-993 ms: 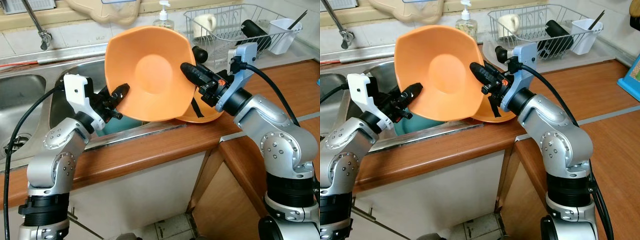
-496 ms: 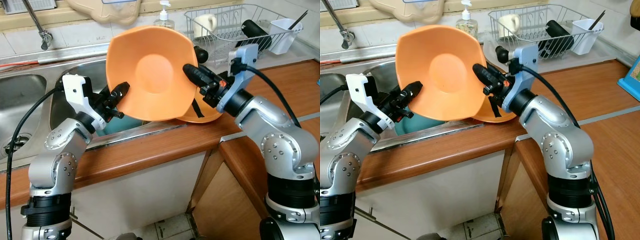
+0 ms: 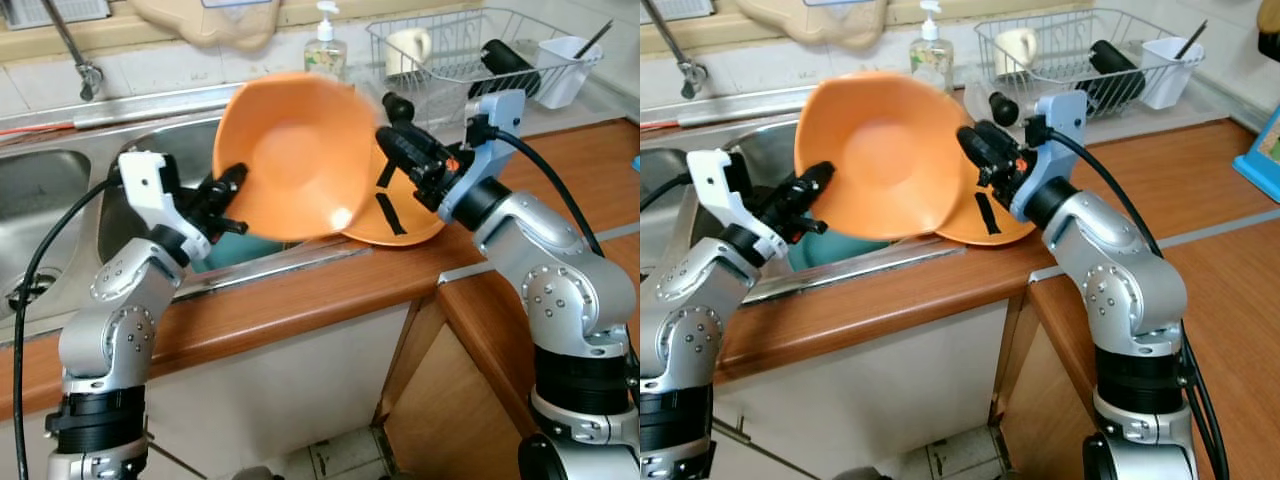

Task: Kitchen organization

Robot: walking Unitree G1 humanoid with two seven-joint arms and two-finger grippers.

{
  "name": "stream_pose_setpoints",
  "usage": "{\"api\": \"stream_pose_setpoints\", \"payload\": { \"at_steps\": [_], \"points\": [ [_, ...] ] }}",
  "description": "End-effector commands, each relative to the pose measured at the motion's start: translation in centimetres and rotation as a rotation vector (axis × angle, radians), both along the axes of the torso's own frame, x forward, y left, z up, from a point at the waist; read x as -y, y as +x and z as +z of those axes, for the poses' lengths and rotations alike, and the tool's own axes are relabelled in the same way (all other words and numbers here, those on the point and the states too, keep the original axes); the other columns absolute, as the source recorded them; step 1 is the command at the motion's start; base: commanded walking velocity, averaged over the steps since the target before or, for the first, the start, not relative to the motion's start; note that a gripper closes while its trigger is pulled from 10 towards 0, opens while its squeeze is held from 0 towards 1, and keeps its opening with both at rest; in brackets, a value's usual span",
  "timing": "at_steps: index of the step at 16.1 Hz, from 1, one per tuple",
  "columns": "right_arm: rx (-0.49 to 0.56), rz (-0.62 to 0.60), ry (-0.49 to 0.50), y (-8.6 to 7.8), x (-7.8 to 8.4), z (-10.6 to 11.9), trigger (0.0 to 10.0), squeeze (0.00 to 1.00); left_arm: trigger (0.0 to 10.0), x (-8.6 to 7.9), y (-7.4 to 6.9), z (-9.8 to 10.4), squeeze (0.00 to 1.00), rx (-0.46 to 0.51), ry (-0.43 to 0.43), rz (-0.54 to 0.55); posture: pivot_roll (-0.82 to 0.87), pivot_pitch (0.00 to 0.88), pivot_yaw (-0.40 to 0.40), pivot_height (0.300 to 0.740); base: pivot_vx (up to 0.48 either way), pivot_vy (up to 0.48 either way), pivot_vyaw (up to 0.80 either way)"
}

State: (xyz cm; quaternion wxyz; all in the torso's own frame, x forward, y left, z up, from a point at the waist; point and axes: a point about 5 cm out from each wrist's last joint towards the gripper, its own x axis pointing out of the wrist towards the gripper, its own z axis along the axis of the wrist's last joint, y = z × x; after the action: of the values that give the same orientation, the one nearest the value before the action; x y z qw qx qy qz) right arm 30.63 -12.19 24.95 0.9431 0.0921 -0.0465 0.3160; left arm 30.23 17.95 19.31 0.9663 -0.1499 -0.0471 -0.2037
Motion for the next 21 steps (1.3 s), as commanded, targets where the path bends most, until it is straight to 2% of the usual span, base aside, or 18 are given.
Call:
{"api": "stream_pose_setpoints", "payload": {
  "at_steps": [1, 4, 6, 7, 8, 10, 12, 15, 17, 18, 21],
  "points": [
    [0.048, 0.004, 0.001, -0.1, -0.2, 1.0, 10.0, 1.00, 0.0, -0.3, 0.3, 1.2, 0.00, 0.041, -0.036, 0.022, -0.02, 0.000, 0.066, 0.740, 0.000, 0.000, 0.00],
    [0.053, 0.010, -0.005, -0.2, -0.3, 1.1, 10.0, 1.00, 0.0, -0.7, 0.5, 1.9, 0.00, 0.065, -0.091, 0.041, -0.02, 0.000, 0.065, 0.740, 0.000, 0.000, 0.00],
    [0.067, 0.042, -0.047, -0.5, -0.5, 1.2, 10.0, 1.00, 0.0, -1.3, 0.8, 2.8, 0.00, 0.095, -0.166, 0.082, -0.02, 0.000, 0.065, 0.740, 0.000, 0.000, 0.00],
    [0.074, 0.059, -0.085, -0.7, -0.7, 1.1, 10.0, 0.36, 0.0, -2.0, 1.1, 2.9, 0.00, 0.098, -0.173, 0.131, -0.02, 0.000, 0.065, 0.740, 0.000, 0.000, 0.00],
    [0.077, 0.068, -0.109, -0.8, -0.8, 1.0, 10.0, 0.00, 0.0, -2.5, 1.4, 2.8, 0.00, 0.093, -0.160, 0.176, -0.02, 0.000, 0.067, 0.740, 0.000, 0.000, 0.00],
    [0.069, 0.104, -0.193, -1.2, -1.3, 0.4, 10.0, 0.00, 0.0, -4.1, 2.5, 2.2, 0.00, 0.051, -0.046, 0.340, -0.02, 0.000, 0.066, 0.740, 0.000, 0.000, 0.00],
    [0.059, 0.151, -0.257, -1.6, -2.1, -0.1, 10.0, 0.00, 0.0, -5.0, 3.6, 1.7, 0.00, -0.003, -0.028, 0.419, -0.02, 0.000, 0.067, 0.740, 0.000, 0.000, 0.00],
    [0.047, 0.221, -0.332, -2.2, -3.0, -0.8, 10.0, 0.00, 0.0, -5.2, 5.5, -0.4, 0.00, -0.122, 0.032, 0.458, -0.02, 0.000, 0.065, 0.740, 0.000, 0.000, 0.00],
    [0.016, 0.282, -0.430, -2.8, -3.4, -2.0, 10.0, 0.00, 0.0, -4.7, 6.8, -2.1, 0.00, -0.224, 0.093, 0.442, -0.02, 0.000, 0.066, 0.740, 0.000, 0.000, 0.00],
    [-0.003, 0.291, -0.465, -3.0, -3.4, -2.7, 10.0, 0.00, 0.0, -4.6, 7.3, -2.7, 0.00, -0.267, 0.098, 0.446, -0.02, 0.000, 0.068, 0.740, 0.000, 0.000, 0.00],
    [-0.033, 0.275, -0.494, -3.0, -3.3, -3.5, 10.0, 0.00, 0.0, -4.3, 7.8, -3.6, 0.00, -0.333, 0.124, 0.437, -0.03, 0.000, 0.076, 0.740, 0.000, 0.000, 0.00]
  ]
}}
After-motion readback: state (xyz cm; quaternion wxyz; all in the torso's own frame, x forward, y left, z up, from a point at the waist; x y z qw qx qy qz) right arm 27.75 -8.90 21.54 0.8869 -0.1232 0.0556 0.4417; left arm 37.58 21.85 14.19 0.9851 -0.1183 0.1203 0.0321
